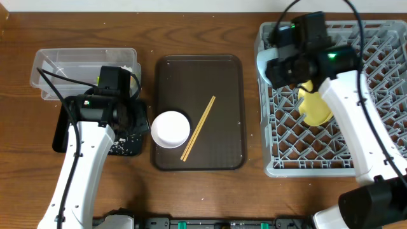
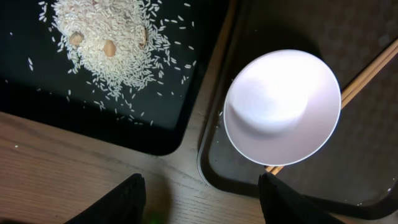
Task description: Sort waste into correct bins and load items into the dishwasher rack
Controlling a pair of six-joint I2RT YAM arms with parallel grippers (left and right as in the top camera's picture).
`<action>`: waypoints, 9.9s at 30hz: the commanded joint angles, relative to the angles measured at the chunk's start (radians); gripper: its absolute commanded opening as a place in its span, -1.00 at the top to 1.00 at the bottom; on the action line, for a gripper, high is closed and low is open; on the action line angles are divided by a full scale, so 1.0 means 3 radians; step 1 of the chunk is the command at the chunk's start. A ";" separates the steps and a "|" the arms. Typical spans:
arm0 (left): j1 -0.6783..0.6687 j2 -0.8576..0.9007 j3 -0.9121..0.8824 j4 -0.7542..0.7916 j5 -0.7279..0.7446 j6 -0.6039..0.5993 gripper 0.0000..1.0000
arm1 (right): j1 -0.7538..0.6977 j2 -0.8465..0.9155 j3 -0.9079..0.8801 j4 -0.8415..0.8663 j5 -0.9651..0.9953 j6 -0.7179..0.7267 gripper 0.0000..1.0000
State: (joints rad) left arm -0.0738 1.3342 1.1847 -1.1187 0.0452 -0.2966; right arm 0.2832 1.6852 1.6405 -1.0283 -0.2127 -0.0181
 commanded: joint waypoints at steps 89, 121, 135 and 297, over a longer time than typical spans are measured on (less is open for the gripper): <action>0.0011 0.0005 0.0034 -0.0024 -0.0041 -0.0128 -0.23 | 0.1514 0.1211 -0.0848 0.0427 0.0394 0.2392 0.57; 0.0011 0.0004 0.0034 -0.0034 -0.0041 -0.0128 -0.23 | 0.0941 0.1212 -0.1067 0.0930 0.0865 0.2385 0.91; 0.0011 0.0005 0.0034 -0.0034 -0.0041 -0.0128 -0.24 | 0.0974 0.1139 -0.1061 0.0874 0.0364 0.2183 0.98; 0.0011 0.0017 0.0034 -0.0011 -0.0041 -0.0127 -0.24 | -0.0011 0.0005 -0.0763 0.0762 0.1832 0.0806 0.82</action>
State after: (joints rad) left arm -0.0738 1.3342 1.1847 -1.1191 0.0452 -0.3187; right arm 0.3012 1.6947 1.4059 -0.7921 0.3149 0.2188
